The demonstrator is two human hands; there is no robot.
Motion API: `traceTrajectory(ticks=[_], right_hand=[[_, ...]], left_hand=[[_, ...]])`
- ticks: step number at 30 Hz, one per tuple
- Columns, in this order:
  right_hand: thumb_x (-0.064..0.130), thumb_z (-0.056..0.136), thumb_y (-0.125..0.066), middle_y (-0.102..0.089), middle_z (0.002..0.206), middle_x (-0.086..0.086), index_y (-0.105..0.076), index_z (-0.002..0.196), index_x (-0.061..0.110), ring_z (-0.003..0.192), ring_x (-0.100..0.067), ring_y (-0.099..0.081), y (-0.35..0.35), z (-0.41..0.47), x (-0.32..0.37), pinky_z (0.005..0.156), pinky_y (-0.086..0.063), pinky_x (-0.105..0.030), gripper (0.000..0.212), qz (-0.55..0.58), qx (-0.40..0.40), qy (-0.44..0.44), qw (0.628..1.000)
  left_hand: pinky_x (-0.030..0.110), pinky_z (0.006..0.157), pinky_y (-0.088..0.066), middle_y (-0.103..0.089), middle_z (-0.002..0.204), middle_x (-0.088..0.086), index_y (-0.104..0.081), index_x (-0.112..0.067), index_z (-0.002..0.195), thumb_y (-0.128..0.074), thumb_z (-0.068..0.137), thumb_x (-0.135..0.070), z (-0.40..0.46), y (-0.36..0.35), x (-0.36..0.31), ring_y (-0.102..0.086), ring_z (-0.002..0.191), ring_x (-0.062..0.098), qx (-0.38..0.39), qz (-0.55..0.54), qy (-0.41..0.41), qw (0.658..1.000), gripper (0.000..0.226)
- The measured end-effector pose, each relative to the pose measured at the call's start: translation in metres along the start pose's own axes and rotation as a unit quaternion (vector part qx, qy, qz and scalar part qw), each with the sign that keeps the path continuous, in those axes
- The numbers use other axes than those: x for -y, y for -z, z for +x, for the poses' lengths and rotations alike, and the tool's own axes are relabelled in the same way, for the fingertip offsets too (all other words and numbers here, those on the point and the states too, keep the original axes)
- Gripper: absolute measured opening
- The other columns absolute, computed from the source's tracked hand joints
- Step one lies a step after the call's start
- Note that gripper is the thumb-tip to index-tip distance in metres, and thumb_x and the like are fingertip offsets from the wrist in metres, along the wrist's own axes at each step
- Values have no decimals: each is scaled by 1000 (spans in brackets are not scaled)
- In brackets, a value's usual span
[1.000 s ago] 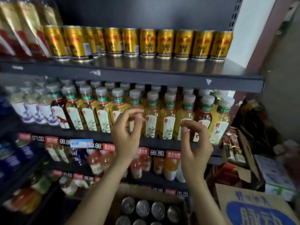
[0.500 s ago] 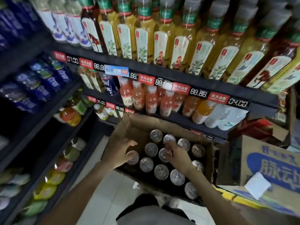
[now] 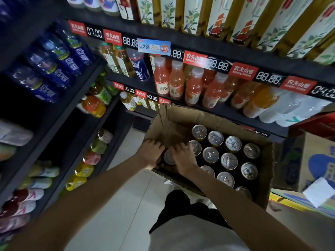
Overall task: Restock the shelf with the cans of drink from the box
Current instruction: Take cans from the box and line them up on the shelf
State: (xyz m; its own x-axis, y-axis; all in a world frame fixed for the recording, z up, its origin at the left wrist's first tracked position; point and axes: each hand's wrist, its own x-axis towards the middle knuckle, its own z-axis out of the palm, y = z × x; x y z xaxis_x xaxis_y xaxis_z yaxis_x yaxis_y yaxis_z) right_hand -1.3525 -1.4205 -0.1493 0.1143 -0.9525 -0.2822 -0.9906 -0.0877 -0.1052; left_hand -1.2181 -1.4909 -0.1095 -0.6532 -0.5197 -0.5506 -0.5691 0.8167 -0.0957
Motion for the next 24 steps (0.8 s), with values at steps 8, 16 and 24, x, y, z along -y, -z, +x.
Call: traceTrajectory(ticks=[8,16,24], right_hand=[[57,34,-81,-66,74,-3,-62,93,21,80,-26,-61,16,-12,-9,74,-43,-35,72,51,-81,-37,995],[36,57,-86,-61,110,4,-53,117,24,98,-16,-57,84,-58,-44,80,-46,-30,69,365,-189,-125,903],[31,60,-85,-62,115,7,-51,116,31,107,-9,-60,177,-76,-89,84,-52,-27,66,598,-237,-93,760]], left_hand=[[38,93,-37,-55,117,9,-50,-13,119,-66,79,-33,7,0,1,-54,105,26,5,31,-14,999,48],[30,90,-42,-50,116,-3,-53,-25,122,-73,69,-40,-30,36,14,-41,109,14,-170,-260,0,950,58],[32,83,-54,-60,109,-7,-61,-37,110,-65,65,-46,-47,126,26,-56,104,9,-427,-537,14,728,46]])
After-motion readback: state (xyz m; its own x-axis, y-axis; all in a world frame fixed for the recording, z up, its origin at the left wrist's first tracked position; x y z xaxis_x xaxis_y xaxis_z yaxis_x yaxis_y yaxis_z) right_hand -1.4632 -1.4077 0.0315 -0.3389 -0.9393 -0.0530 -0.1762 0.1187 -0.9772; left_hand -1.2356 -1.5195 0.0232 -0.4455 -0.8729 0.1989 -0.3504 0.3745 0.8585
